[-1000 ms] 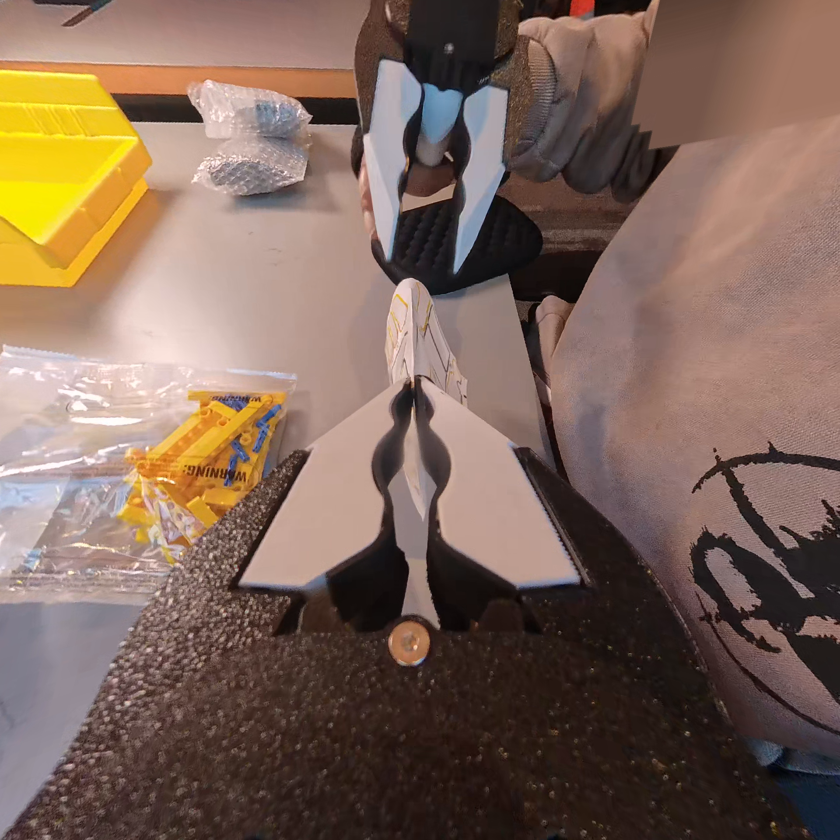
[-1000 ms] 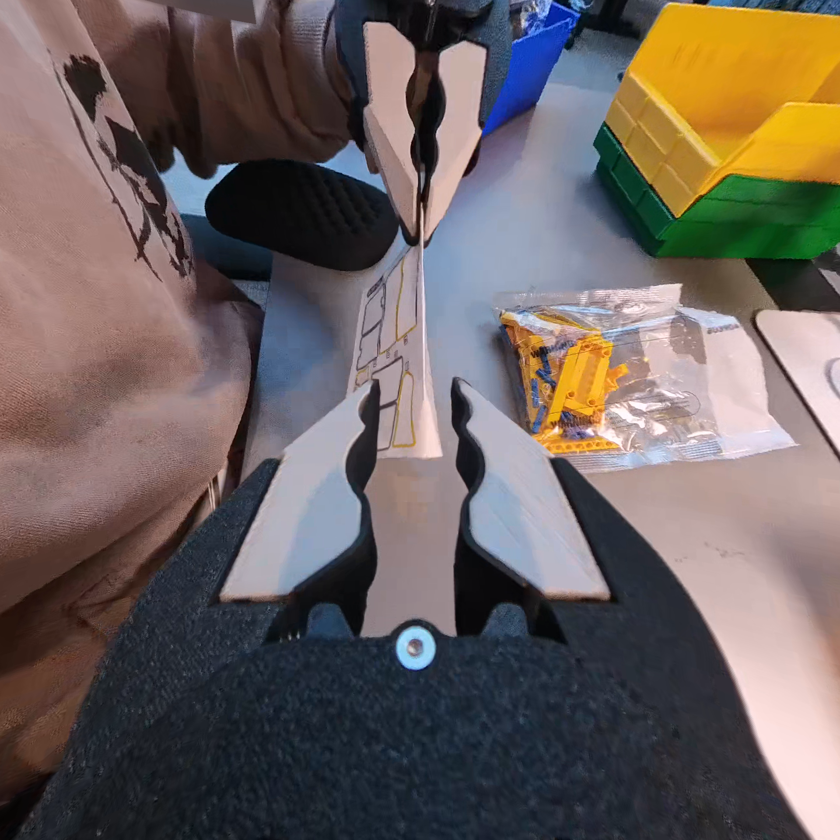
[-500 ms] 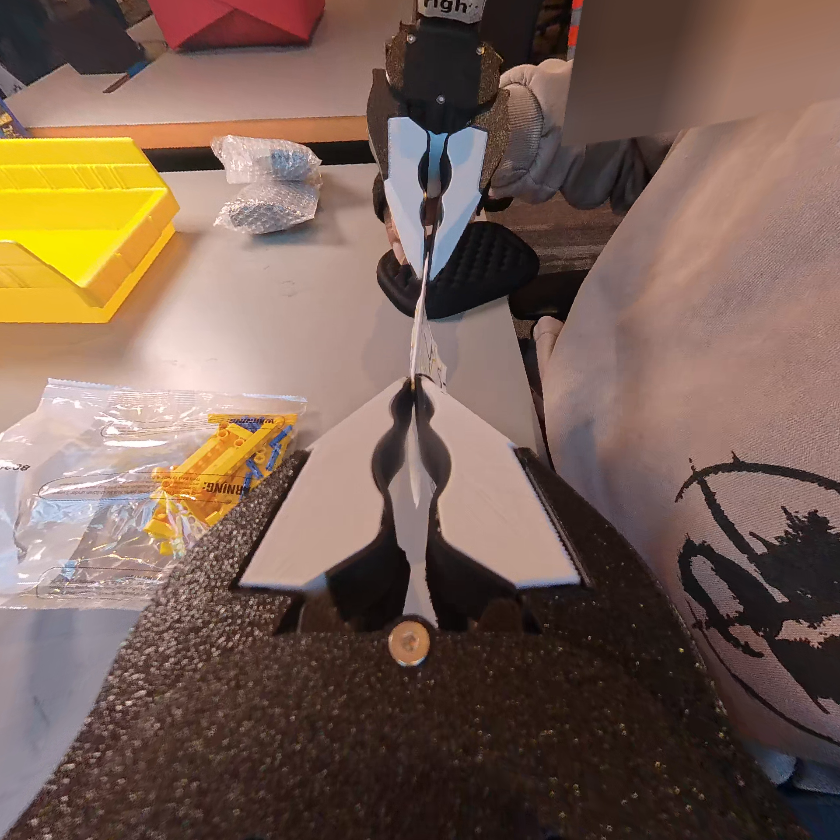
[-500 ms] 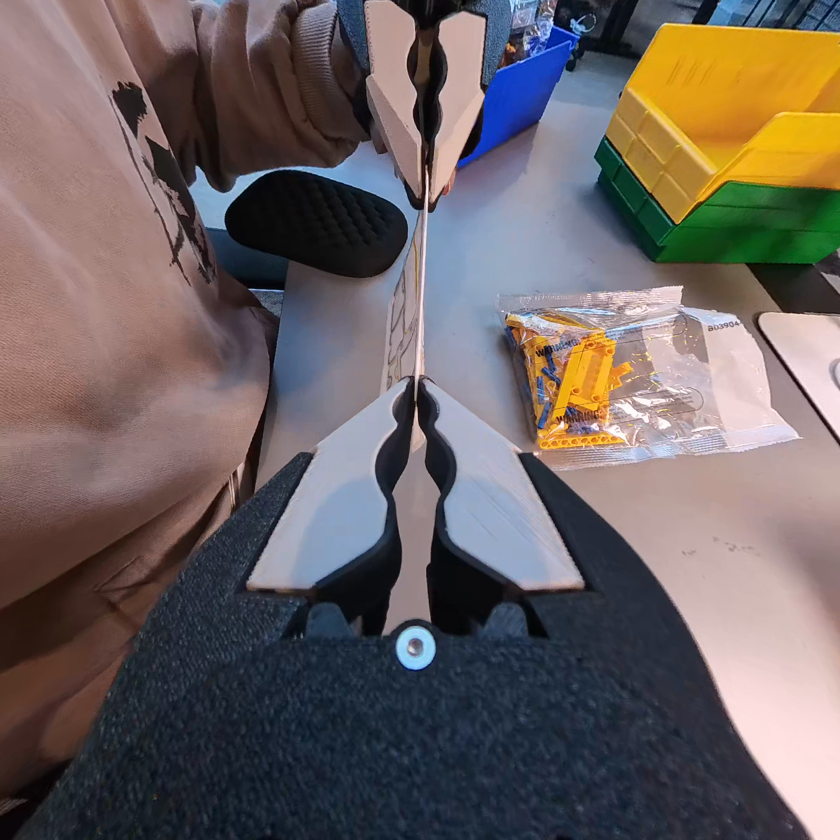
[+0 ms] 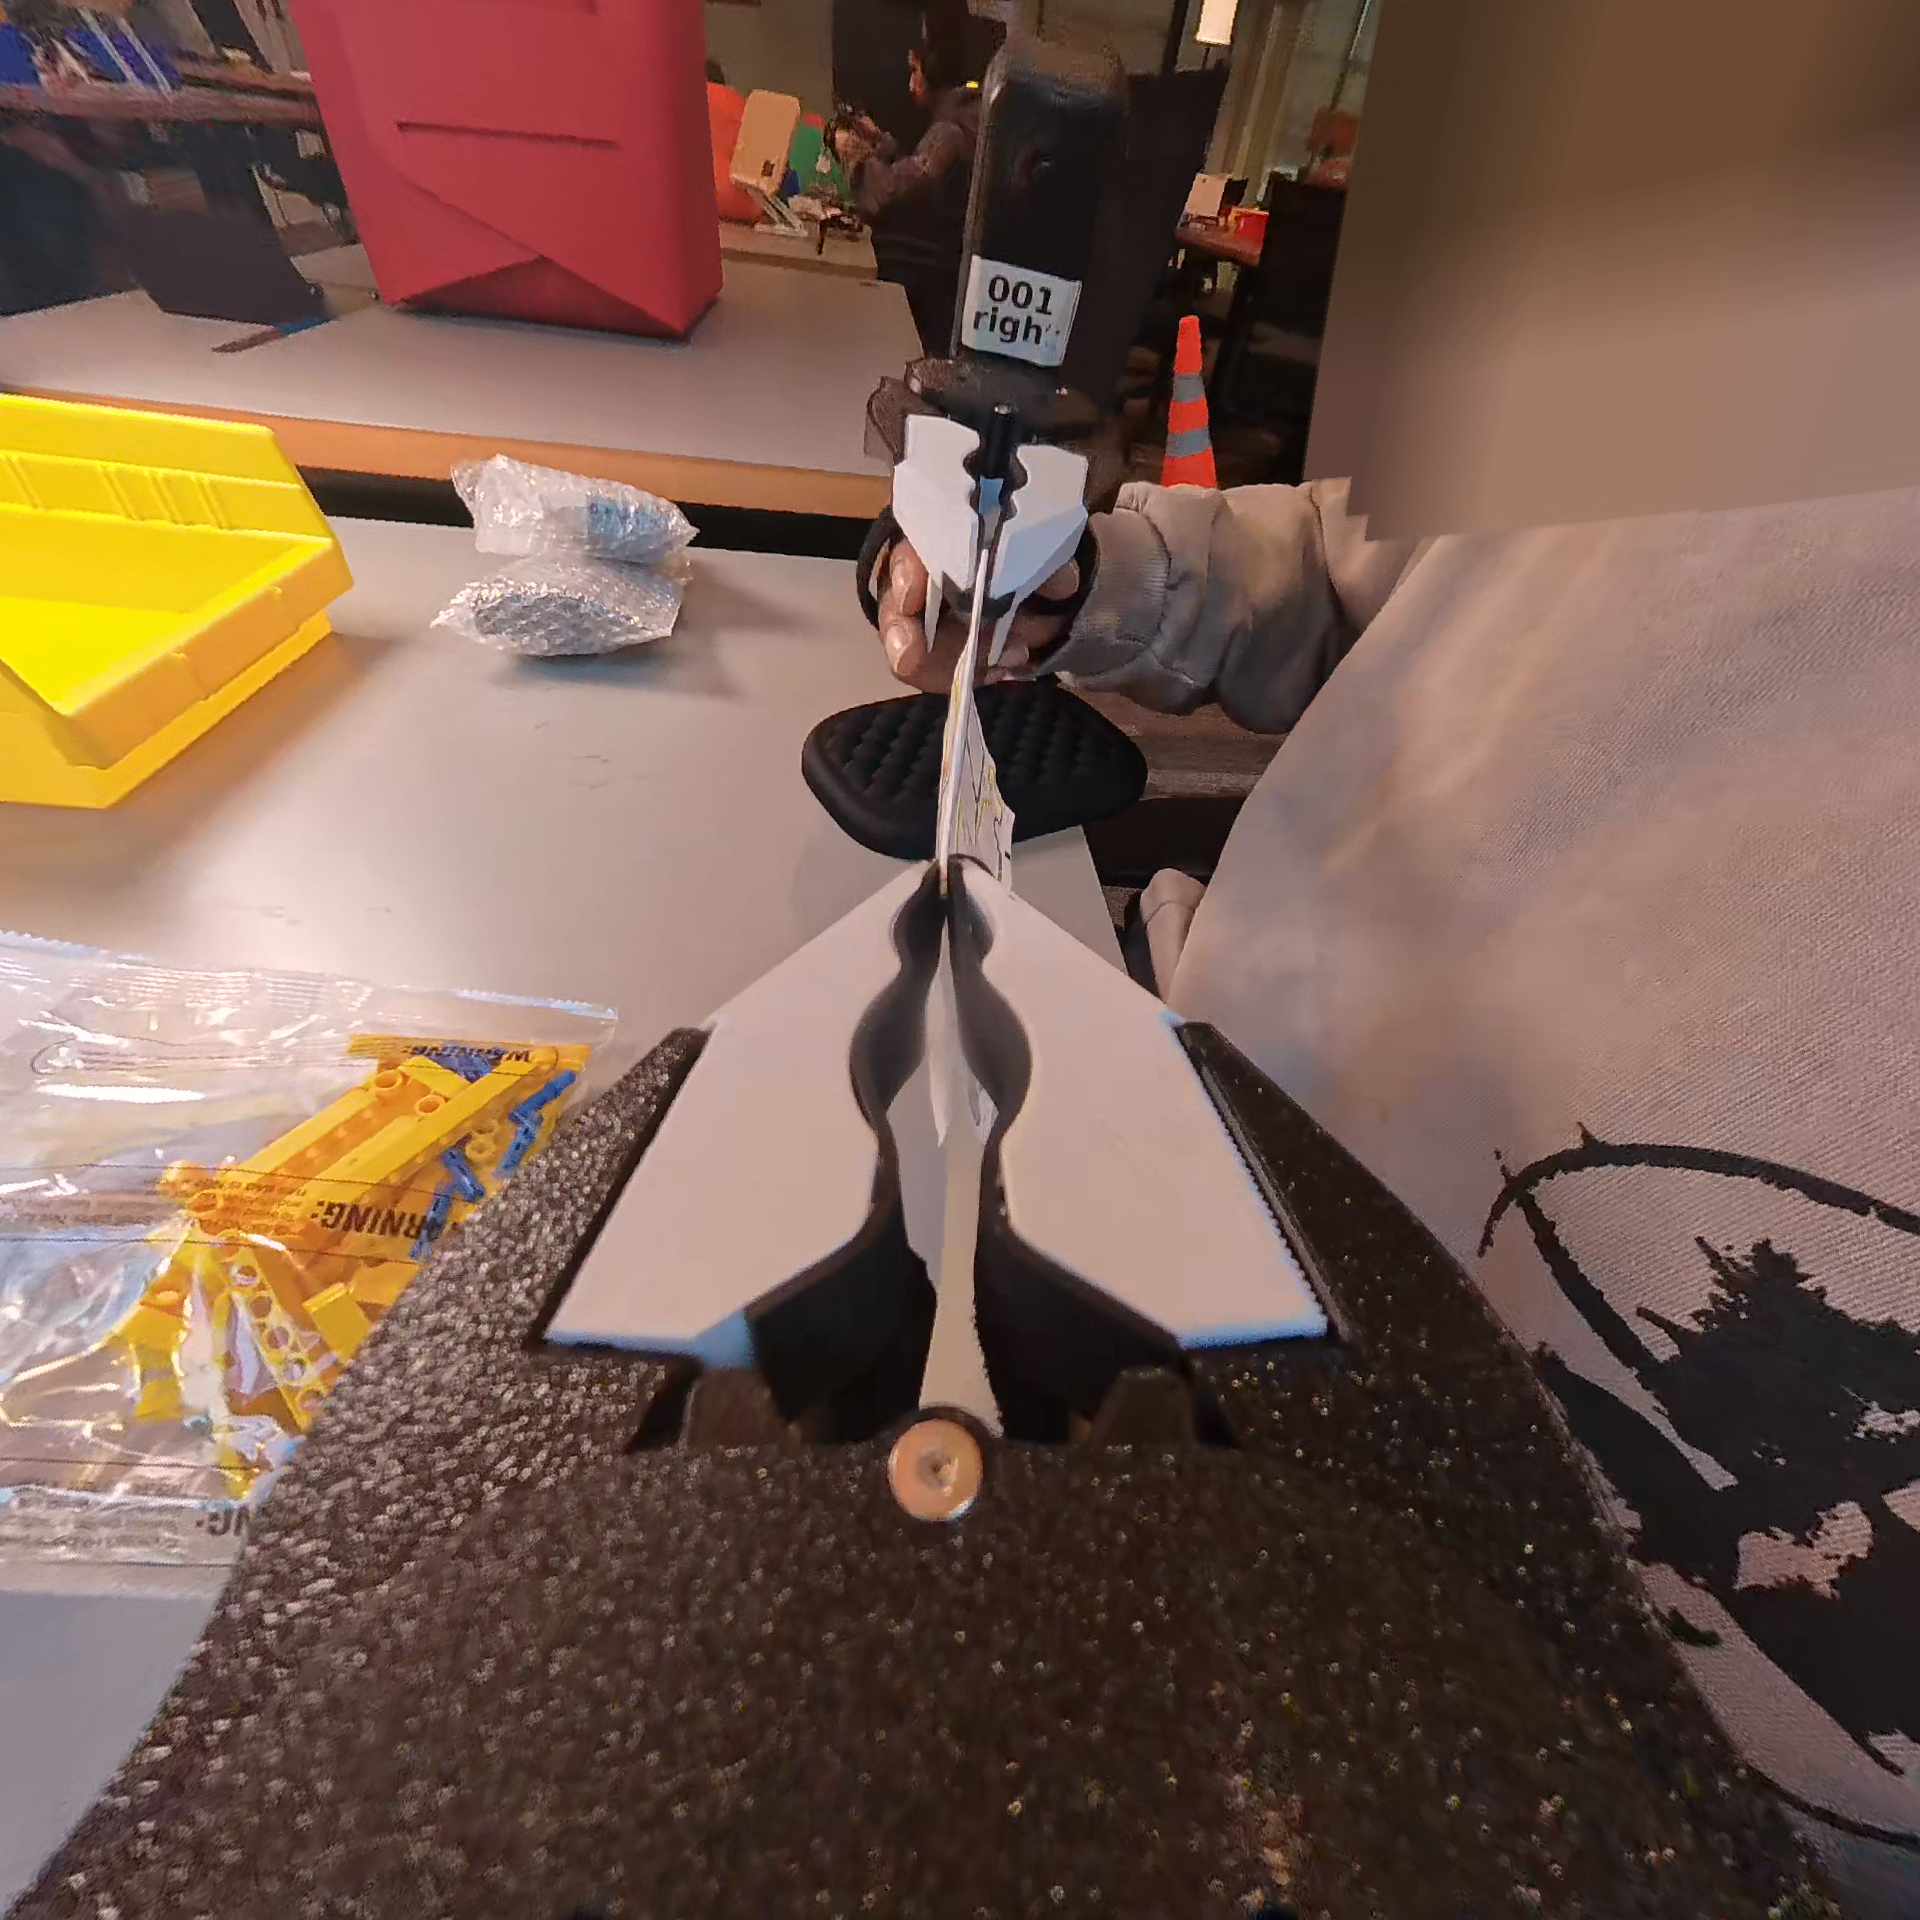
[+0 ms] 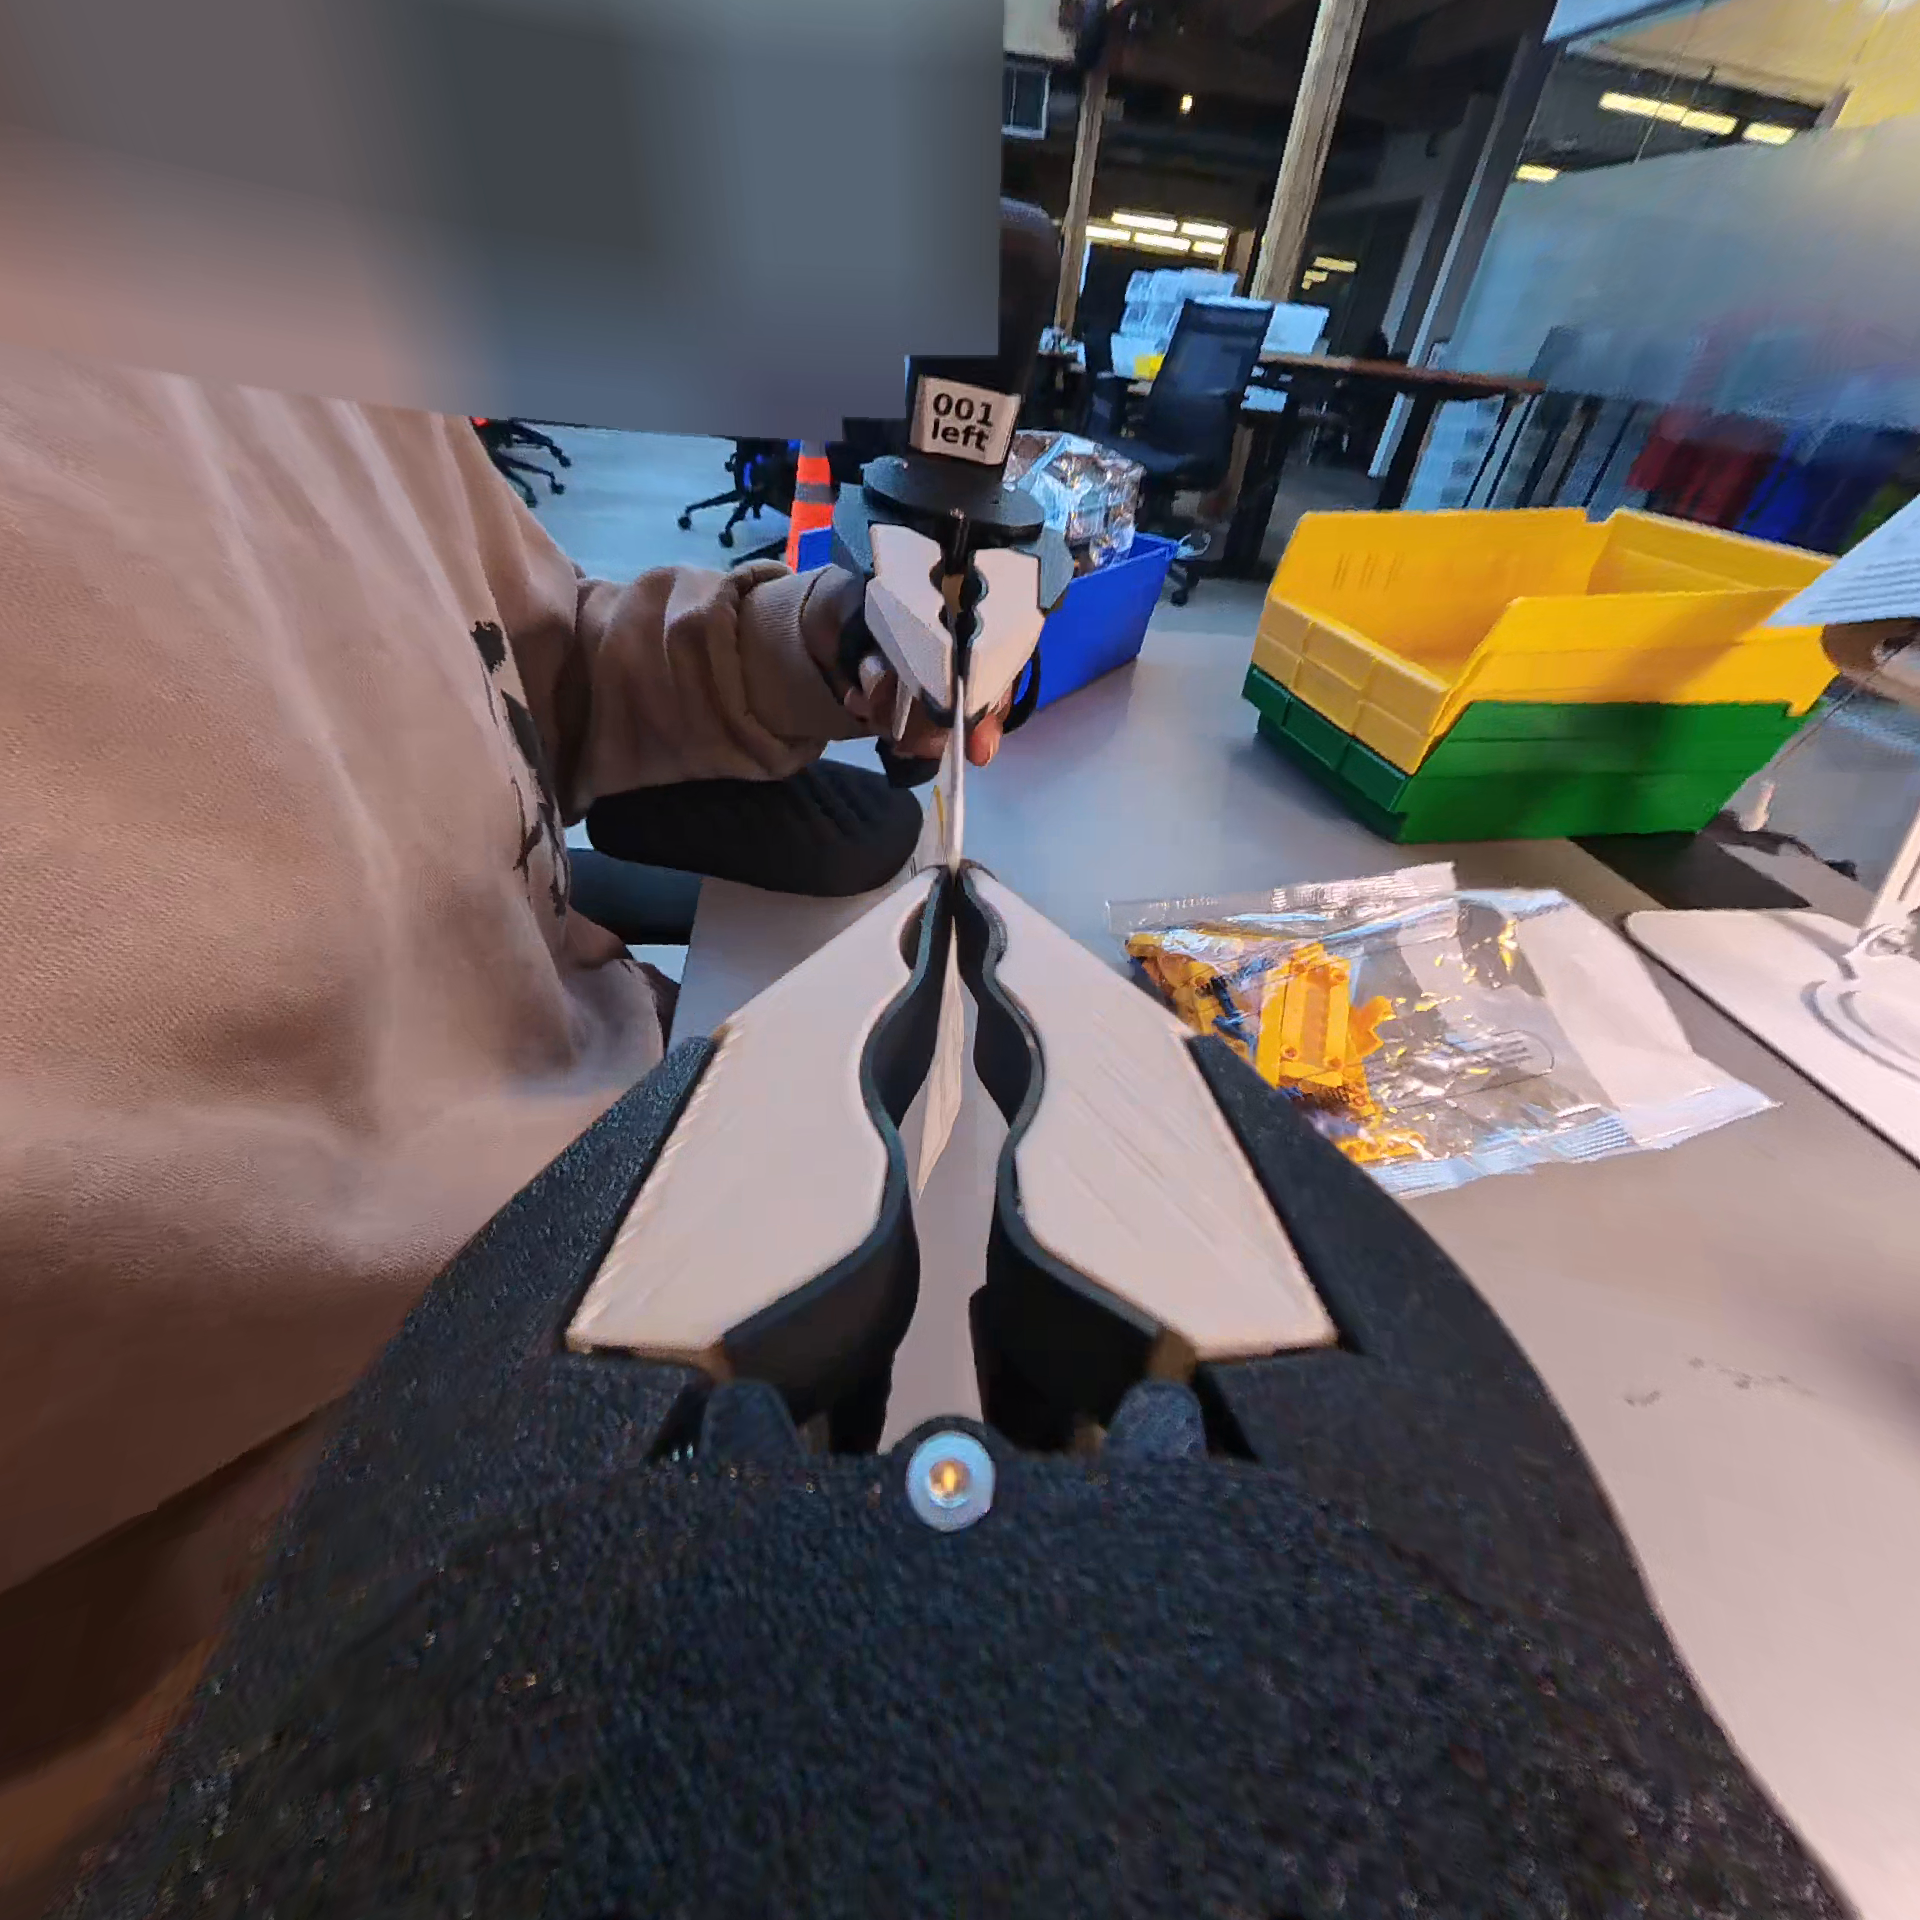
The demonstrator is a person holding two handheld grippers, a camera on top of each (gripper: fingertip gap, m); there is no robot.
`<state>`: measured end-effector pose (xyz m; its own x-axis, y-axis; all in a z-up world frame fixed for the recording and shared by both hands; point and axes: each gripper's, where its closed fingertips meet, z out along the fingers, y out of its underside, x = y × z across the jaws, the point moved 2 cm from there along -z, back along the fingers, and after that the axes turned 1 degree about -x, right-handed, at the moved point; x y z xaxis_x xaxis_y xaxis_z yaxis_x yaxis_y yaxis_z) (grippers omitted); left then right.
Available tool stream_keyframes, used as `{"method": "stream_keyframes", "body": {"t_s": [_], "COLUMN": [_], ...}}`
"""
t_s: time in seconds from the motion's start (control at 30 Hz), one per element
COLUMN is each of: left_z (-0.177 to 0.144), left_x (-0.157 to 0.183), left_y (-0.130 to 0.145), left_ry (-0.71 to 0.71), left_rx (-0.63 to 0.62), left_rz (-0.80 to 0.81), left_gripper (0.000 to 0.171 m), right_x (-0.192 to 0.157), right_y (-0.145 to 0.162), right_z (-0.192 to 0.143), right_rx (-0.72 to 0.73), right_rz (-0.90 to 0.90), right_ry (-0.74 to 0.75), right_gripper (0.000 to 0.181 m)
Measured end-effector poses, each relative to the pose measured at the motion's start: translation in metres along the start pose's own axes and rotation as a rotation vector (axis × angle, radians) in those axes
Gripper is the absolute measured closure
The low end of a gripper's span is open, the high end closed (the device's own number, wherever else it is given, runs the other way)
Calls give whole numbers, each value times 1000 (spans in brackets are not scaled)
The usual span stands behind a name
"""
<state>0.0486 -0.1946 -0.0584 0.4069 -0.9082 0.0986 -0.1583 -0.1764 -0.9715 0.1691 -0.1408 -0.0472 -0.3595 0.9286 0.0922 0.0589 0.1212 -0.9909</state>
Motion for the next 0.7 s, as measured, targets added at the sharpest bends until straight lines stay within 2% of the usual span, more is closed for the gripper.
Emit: {"method": "stream_keyframes", "body": {"t_s": [0.17,0.23,0.5,0.7], "left_z": [-1,-2,4,1], "left_x": [7,7,-2,-2], "left_y": [-6,-8,15,16], "left_ry": [-45,-56,-18,22], "left_rx": [24,28,-18,-54], "left_rz": [115,130,32,5], "left_gripper": [171,171,171,171], "right_x": [-9,-12,-6,-1], "right_y": [-7,-10,5,7], "right_z": [-1,-1,0,-6], "right_rx": [21,23,-27,-97], "right_rz": [-236,-266,-98,-85], "right_ry": [86,93,42,-17], "right_gripper": [181,181,181,181]}}
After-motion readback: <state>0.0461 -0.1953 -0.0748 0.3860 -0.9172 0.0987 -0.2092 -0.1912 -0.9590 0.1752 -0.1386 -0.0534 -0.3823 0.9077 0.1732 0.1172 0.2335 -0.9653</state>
